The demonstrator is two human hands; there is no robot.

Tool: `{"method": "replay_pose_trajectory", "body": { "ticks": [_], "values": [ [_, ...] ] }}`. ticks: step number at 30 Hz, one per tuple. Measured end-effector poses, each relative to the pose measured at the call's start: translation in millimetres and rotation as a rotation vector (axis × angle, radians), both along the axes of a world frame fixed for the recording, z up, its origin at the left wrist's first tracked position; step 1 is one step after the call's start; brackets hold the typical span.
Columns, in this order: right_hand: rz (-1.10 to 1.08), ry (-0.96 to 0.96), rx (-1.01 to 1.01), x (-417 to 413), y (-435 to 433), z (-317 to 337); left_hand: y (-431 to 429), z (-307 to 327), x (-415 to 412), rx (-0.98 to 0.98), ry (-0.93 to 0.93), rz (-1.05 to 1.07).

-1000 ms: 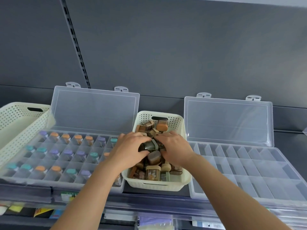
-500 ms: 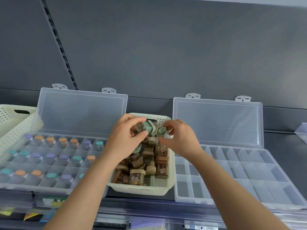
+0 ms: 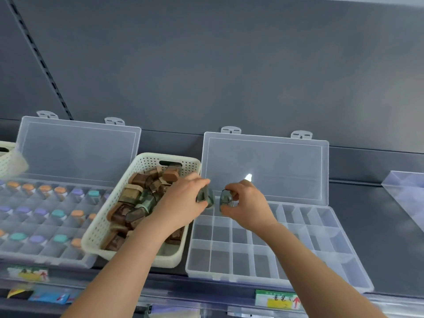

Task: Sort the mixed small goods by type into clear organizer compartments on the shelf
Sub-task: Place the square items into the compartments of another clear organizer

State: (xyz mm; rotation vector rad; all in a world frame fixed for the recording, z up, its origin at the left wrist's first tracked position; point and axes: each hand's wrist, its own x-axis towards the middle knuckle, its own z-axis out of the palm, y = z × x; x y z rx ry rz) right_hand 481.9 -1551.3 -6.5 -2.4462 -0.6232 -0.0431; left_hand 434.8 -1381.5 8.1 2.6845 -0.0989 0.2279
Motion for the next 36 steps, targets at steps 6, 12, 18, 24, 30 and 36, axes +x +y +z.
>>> {"method": "replay_pose_trajectory", "body": {
  "ticks": [6,12,18,24,30,36],
  "values": [
    [0.049,-0.027,-0.047,3.8,-6.2,-4.6,-8.3,-13.1,9.5,0.192,0.048,-0.050],
    [-0.007,-0.009,0.034,9.6,-12.4,-2.0,-11.8,-17.7,20.4,0.392,0.101,-0.125],
    [0.043,0.011,-0.026,3.4,-1.1,-12.0,-9.2,-24.3,24.8,0.348,0.047,-0.119],
    [0.030,-0.036,-0.140,3.8,0.3,-22.4,0.5,-23.5,26.5,0.359,0.101,-0.177],
    [0.016,-0.023,-0.167,2.5,2.4,-27.2,4.0,-29.1,26.9,0.363,0.075,-0.201],
    [0.001,-0.054,-0.170,0.6,3.0,-29.1,4.2,-30.8,25.3,0.363,0.042,-0.211]
  ]
}}
